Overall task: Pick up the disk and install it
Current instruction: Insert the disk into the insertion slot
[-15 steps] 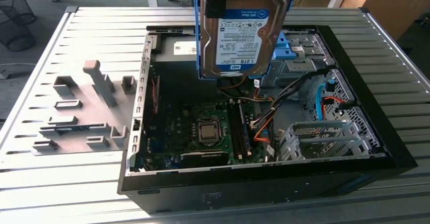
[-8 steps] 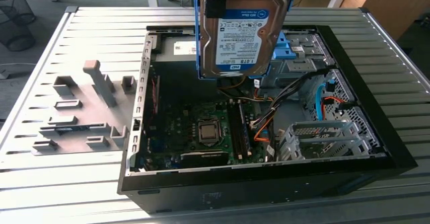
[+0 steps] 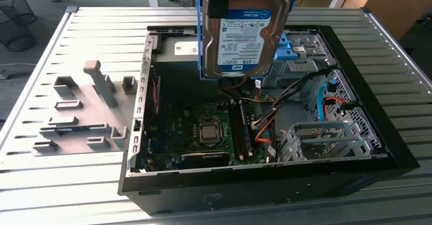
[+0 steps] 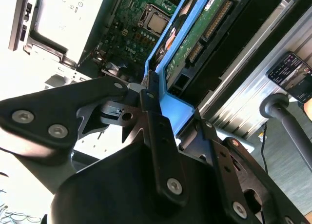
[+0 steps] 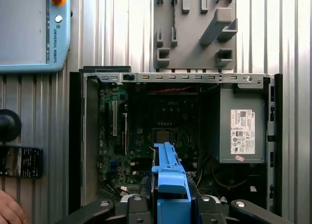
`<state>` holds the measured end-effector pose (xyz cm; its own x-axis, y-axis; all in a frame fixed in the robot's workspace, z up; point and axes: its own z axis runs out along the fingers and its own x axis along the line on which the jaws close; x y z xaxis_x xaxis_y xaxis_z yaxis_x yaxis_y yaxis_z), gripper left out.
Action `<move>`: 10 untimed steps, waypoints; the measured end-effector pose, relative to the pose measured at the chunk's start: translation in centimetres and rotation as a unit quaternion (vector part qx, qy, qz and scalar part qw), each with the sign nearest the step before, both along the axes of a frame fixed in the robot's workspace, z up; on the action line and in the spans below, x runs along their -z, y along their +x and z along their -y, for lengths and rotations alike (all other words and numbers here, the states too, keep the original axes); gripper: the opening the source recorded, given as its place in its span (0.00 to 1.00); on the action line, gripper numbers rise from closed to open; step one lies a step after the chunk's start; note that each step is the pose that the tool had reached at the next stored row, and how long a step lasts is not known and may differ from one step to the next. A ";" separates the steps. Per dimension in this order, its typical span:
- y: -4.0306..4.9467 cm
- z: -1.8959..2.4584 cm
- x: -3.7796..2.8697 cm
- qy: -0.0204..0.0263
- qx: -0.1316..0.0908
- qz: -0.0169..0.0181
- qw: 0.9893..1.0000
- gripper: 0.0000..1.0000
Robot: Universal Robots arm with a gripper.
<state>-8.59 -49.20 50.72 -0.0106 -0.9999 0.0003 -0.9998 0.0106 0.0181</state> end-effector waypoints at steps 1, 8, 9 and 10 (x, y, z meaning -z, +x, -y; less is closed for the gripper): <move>0.25 0.00 0.01 0.000 0.000 0.000 1.000 0.36; 2.73 -0.01 0.24 0.000 0.000 0.000 1.000 0.36; 2.87 0.00 0.29 0.000 0.000 0.000 1.000 0.36; 2.90 0.01 0.33 0.000 0.000 0.000 1.000 0.36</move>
